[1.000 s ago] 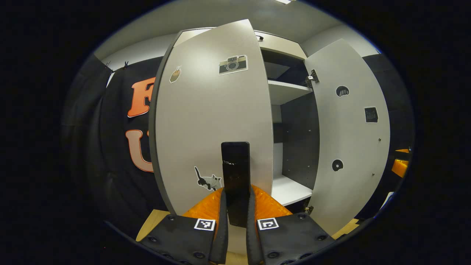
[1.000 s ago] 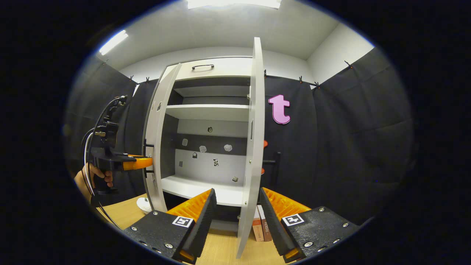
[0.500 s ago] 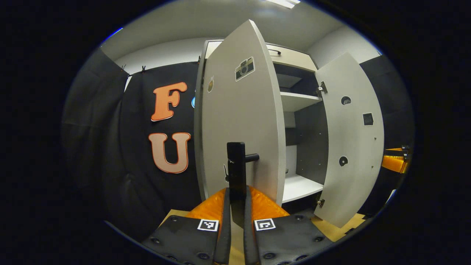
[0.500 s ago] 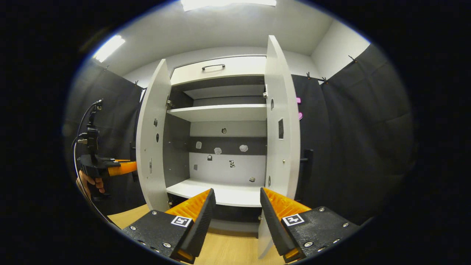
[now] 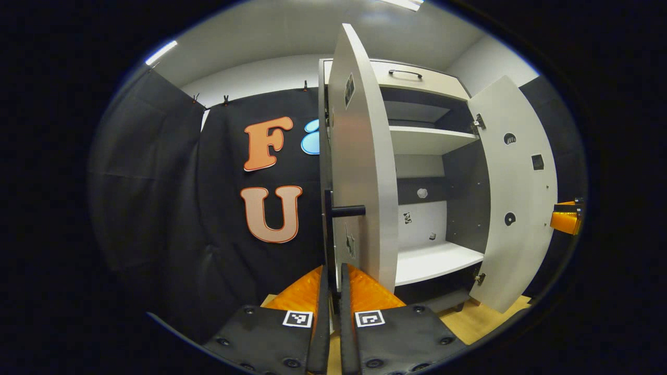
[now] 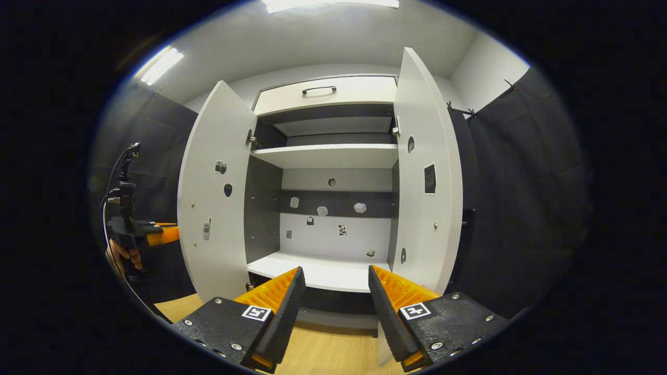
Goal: Open the right door of the double-door shoe cabinet with the right hand, and open the left door with the left hand.
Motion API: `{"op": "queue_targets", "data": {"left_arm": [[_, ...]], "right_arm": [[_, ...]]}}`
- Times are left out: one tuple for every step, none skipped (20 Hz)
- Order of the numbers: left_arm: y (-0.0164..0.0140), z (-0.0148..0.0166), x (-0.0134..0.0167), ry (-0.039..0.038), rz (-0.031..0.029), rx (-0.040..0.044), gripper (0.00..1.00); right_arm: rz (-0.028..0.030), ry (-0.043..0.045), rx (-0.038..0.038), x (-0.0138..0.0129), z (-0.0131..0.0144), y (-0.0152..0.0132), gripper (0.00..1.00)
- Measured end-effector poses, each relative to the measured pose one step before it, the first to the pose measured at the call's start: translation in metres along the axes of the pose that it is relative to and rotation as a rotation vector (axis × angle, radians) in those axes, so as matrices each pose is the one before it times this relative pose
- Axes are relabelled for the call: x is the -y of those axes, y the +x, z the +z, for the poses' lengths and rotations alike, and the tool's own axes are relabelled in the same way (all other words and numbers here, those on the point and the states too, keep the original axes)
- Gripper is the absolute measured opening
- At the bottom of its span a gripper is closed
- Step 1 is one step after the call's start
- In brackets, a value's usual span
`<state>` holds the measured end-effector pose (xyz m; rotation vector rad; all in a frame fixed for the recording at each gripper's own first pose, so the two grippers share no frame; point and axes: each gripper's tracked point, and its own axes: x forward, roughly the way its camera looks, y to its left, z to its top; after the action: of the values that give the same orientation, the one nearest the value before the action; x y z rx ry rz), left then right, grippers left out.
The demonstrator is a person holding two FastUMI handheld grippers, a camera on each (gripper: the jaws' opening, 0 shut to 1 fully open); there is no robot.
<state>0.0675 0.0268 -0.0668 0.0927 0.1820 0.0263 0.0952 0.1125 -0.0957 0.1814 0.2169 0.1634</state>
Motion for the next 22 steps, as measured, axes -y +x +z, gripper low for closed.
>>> {"op": "queue_targets", "data": {"left_arm": [[-0.00131,-0.00168,-0.01210,-0.00393,0.02304,0.00386,0.16],[-0.00298,-0.00249,-0.01255,-0.00351,0.02366,0.00303,0.15],[-0.00176,-0.00039,-0.00989,-0.00702,0.01154,0.00182,0.13],[-0.00312,-0.00125,0.00104,-0.02094,-0.02121,-0.00089,0.11],[-0.00525,-0.00102,0.00188,-0.00857,-0.01198,0.00014,0.10],[-0.00554,0.00217,-0.00542,0.00827,0.00635,0.00876,0.12],[-0.00385,0.00341,-0.00453,0.01241,0.01013,0.01459,0.17],[-0.00479,0.00134,0.00014,0.00229,-0.00014,0.00962,0.17],[-0.00630,0.00165,0.00327,-0.00680,-0.00459,0.00229,0.17],[-0.00518,0.00168,0.00257,-0.00887,-0.00355,0.00413,0.18],[-0.00482,0.00344,0.00348,-0.00872,-0.00669,0.00863,0.22],[-0.00680,0.00471,0.00450,-0.00579,-0.00543,0.00951,0.34],[-0.00627,0.00436,0.00441,-0.00453,-0.00418,0.00942,0.37],[-0.00339,0.00346,0.00630,-0.00692,-0.00974,0.01147,0.41],[-0.00474,0.00273,0.00685,-0.00511,-0.01103,0.00989,0.50],[-0.00352,0.00316,0.00840,-0.00238,-0.01725,0.00703,0.59],[-0.00277,0.00188,0.00827,-0.00366,-0.01841,0.00873,0.65],[-0.00173,0.00204,0.00522,0.00019,-0.00924,0.00524,0.75],[-0.00189,0.00078,0.00333,-0.00050,-0.00322,0.00356,0.82],[-0.00168,0.00145,0.00306,-0.00289,0.00068,0.00453,0.92],[-0.00120,0.00176,0.00097,0.00112,0.00207,0.00829,0.94],[-0.00166,0.00150,0.00106,-0.00146,0.00583,0.00713,0.95]], "right_arm": [[0.00095,0.00461,-0.00168,-0.00163,0.00016,-0.00191,0.75],[0.00466,0.00191,-0.00133,-0.00227,0.00139,-0.00020,0.75],[0.00259,-0.00294,0.00290,-0.00205,0.00152,-0.00148,0.75],[-0.00062,-0.00720,0.00497,-0.00023,0.00317,-0.00248,0.75],[-0.00148,-0.01001,0.00439,0.00063,0.00224,-0.00286,0.75],[-0.00215,-0.00655,0.00491,-0.00232,0.00238,-0.00199,0.75],[0.00067,-0.00174,0.00762,-0.00193,0.00281,-0.00139,0.75],[0.00012,-0.00005,0.00712,0.00114,0.00256,-0.00140,0.76],[-0.00131,-0.00090,0.00805,0.00289,0.00294,-0.00237,0.76],[0.00115,-0.00141,0.00955,-0.00017,0.00319,-0.00205,0.77],[0.00138,0.00138,0.00974,-0.00006,0.00164,-0.00114,0.79],[0.00283,0.00259,0.00595,0.00040,0.00164,-0.00260,0.80],[0.00384,0.00222,0.00309,0.00158,0.00077,-0.00273,0.83],[0.00577,0.00013,0.00078,0.00053,0.00025,-0.00172,0.85],[0.00888,-0.00490,0.00083,-0.00005,-0.00085,-0.00190,0.92],[0.00168,-0.00718,0.00594,-0.00034,-0.00018,-0.00193,0.89],[-0.00983,-0.00387,0.00859,0.00309,0.00046,-0.00340,0.92],[-0.01026,-0.00109,0.00362,0.00434,0.00054,-0.00289,0.92],[-0.00717,0.00352,0.00477,0.00295,0.00073,-0.00131,0.93],[-0.00169,0.00069,0.00730,0.00041,0.00226,-0.00165,0.93],[0.00527,-0.00905,0.01060,0.00030,0.00240,-0.00261,0.93],[0.00716,-0.01437,0.01583,0.00030,0.00392,-0.00300,0.97]]}}
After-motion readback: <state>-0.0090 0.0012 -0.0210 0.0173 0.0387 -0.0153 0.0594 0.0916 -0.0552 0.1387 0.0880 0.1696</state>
